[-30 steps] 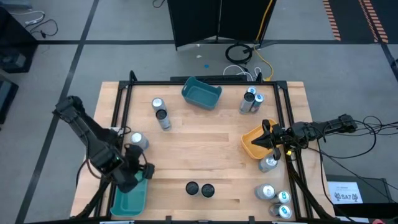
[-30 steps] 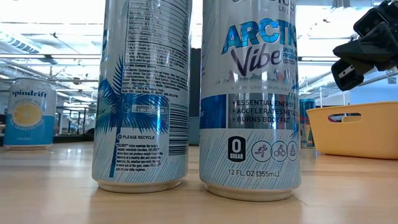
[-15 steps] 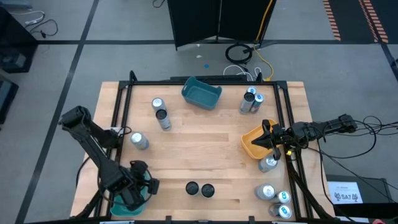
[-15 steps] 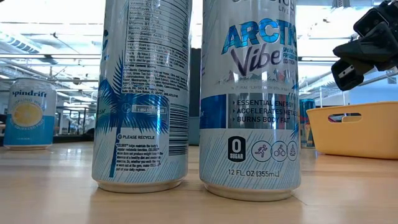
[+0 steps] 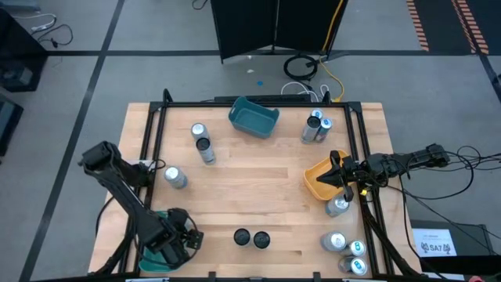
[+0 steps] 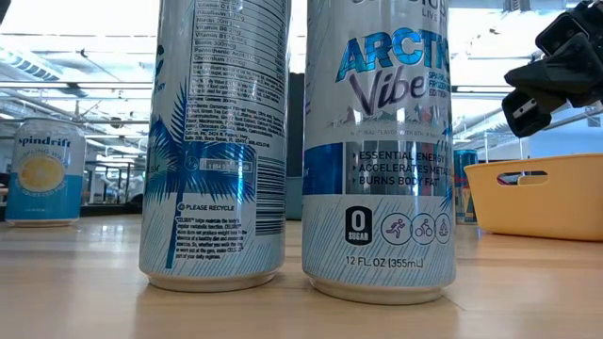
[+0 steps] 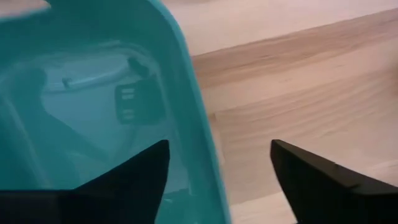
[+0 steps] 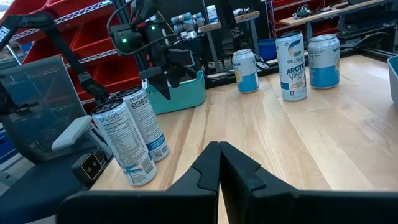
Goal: Sort soda cans
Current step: Prepare the green bin
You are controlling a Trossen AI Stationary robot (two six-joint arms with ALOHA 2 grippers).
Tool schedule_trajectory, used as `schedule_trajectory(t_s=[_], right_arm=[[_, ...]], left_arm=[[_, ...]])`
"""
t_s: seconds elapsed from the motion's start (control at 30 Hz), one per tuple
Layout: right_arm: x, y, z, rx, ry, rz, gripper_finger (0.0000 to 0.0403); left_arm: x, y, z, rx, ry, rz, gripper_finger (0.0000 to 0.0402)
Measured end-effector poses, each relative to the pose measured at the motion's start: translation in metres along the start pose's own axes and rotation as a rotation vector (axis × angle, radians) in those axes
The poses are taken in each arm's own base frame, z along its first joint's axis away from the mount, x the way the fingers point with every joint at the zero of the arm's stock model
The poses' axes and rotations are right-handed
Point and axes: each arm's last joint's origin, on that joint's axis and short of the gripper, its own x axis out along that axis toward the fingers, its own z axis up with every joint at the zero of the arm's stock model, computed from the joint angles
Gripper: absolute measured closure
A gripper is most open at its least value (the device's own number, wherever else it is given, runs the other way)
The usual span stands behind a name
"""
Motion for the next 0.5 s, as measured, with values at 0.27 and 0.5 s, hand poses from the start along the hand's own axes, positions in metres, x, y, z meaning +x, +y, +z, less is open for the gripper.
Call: schedule_trajectory(t_s=[0.27,0.5], right_arm=[[0.0,0.0,0.0,0.0,0.0,0.0,0.0403],[0.0,0.0,0.0,0.0,0.0,0.0,0.0403]], left_arm=[[0.014,-0.007,-0.005,-0.021,0.008,-0.007,0.0234],[0.016,-0.013,0.002,-0.051,0.008,-0.01,0.0327]])
